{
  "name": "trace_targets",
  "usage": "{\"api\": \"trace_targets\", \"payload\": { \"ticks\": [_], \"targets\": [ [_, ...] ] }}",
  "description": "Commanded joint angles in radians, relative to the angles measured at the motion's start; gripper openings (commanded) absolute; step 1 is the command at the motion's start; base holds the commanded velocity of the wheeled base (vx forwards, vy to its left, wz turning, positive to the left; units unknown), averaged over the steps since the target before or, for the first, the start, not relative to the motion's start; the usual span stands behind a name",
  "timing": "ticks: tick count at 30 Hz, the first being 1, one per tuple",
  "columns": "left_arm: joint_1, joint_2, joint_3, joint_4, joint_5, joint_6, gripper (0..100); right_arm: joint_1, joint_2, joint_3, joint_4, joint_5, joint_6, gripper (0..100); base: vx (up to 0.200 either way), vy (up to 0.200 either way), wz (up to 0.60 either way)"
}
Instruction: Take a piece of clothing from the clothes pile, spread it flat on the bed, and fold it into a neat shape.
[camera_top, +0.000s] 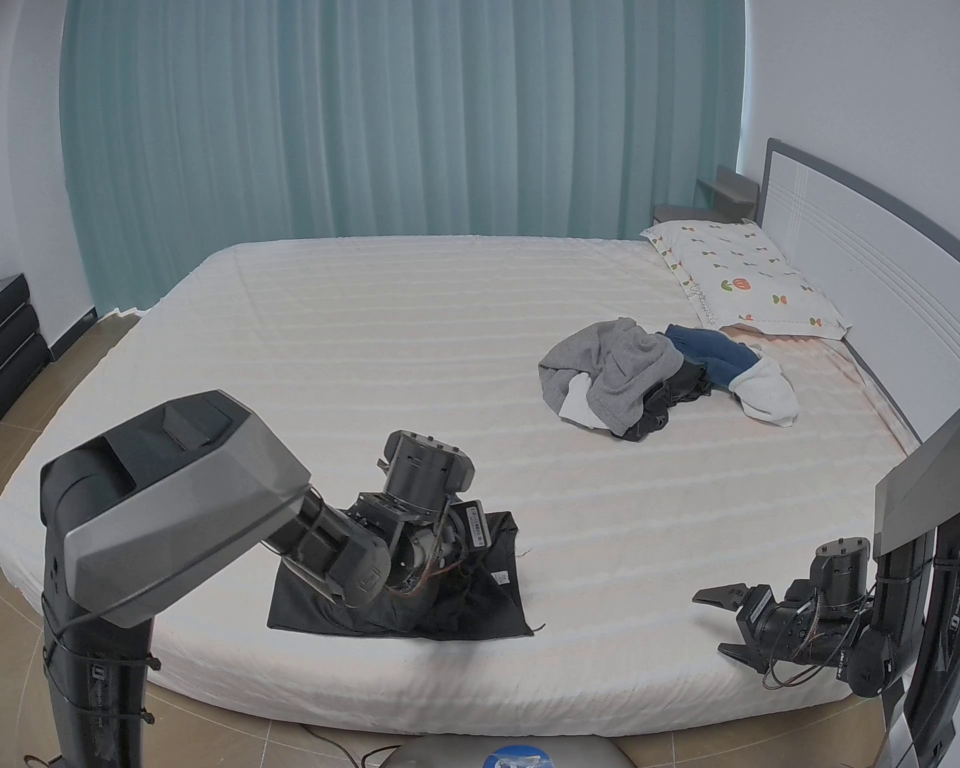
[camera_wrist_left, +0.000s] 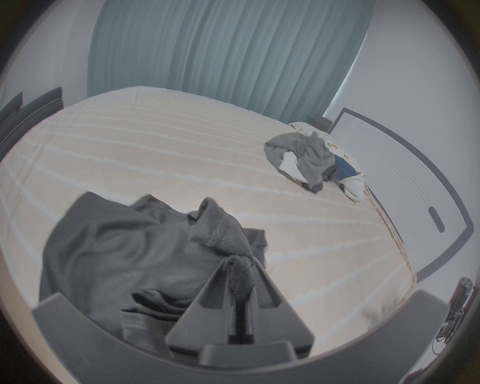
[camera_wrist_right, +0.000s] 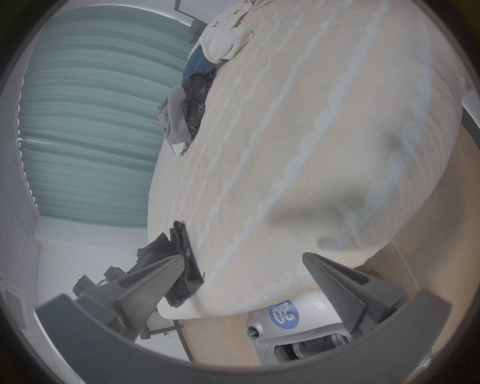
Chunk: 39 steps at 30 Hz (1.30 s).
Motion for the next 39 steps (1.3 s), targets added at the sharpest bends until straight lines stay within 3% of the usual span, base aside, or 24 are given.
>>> {"api": "trace_targets", "payload": {
  "ticks": [1, 4, 5, 17, 28, 32, 35, 39],
  "targets": [
    [-0.02, 0.037, -0.02, -0.001, -0.004, -0.008, 0, 0.002, 0.002, -0.001, -0.012, 0.0, 0.0, 100, 0.0, 0.0, 0.0],
    [-0.036, 0.042, -0.02, -0.003, -0.007, -0.008, 0, 0.002, 0.002, -0.001, -0.012, 0.0, 0.0, 100, 0.0, 0.0, 0.0],
    [-0.037, 0.043, -0.02, -0.003, -0.009, -0.008, 100, 0.003, 0.002, -0.001, -0.012, 0.0, 0.0, 100, 0.0, 0.0, 0.0],
    [-0.039, 0.034, -0.043, -0.01, 0.007, -0.027, 100, 0.006, 0.002, 0.002, -0.012, 0.0, 0.0, 100, 0.0, 0.0, 0.0],
    [0.047, -0.13, 0.171, -0.108, -0.012, -0.04, 100, 0.006, 0.002, 0.002, -0.012, -0.001, 0.0, 100, 0.0, 0.0, 0.0],
    [0.104, -0.17, 0.273, -0.171, -0.016, -0.114, 100, 0.008, 0.003, 0.002, -0.012, -0.001, 0.0, 100, 0.0, 0.0, 0.0],
    [0.145, -0.196, 0.329, -0.187, -0.062, -0.215, 100, 0.006, 0.003, -0.001, -0.012, -0.001, 0.0, 100, 0.0, 0.0, 0.0],
    [0.184, -0.219, 0.406, -0.194, -0.165, -0.252, 100, 0.006, 0.003, -0.006, -0.012, -0.001, 0.0, 100, 0.0, 0.15, 0.0]
  ]
}}
